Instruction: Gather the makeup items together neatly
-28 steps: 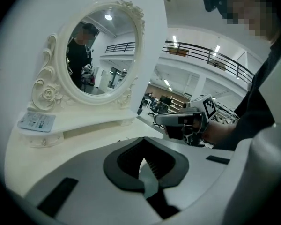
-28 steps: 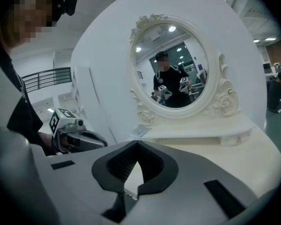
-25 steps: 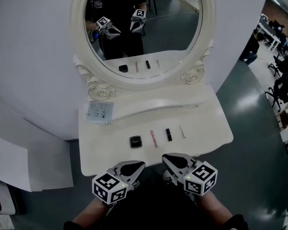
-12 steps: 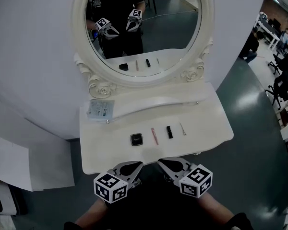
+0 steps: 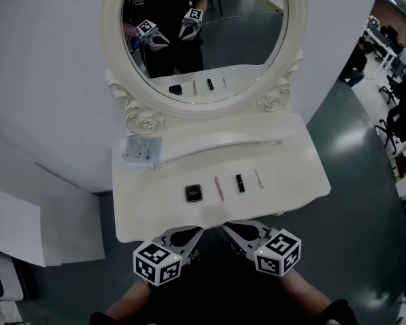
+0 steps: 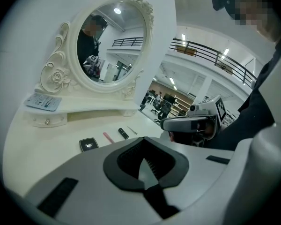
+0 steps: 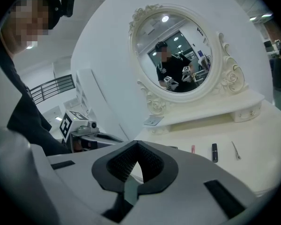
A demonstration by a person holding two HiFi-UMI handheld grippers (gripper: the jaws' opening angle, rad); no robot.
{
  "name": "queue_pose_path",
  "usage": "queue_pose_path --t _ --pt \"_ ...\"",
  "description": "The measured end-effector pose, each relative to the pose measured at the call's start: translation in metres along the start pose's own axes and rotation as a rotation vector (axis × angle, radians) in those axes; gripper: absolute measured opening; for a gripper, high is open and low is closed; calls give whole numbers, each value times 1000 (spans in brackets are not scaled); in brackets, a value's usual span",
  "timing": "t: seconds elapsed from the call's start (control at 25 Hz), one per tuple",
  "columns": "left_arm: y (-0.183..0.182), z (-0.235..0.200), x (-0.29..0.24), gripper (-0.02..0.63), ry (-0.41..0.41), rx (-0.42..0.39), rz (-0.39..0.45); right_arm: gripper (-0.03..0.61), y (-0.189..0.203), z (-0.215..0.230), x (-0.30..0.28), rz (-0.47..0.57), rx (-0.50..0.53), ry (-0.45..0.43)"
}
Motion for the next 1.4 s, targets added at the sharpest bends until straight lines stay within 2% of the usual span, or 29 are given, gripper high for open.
queue_pose_path --t 0.52,1.4 --pt "0 0 -3 8 -1 18 -2 29 0 1 -2 -20 28 -23" --pt "-3 -5 -15 8 -12 31 -10 29 -1 14 -3 -24 7 -26"
Point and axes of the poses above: the fingertips, and each gripper's own axes: x backward along the fingers, z to its right, y out of its underside, the point moved 10 cm from there along x, backward along the fingers, and after that the axes turned 1 degree about y, right-handed, at the moved point
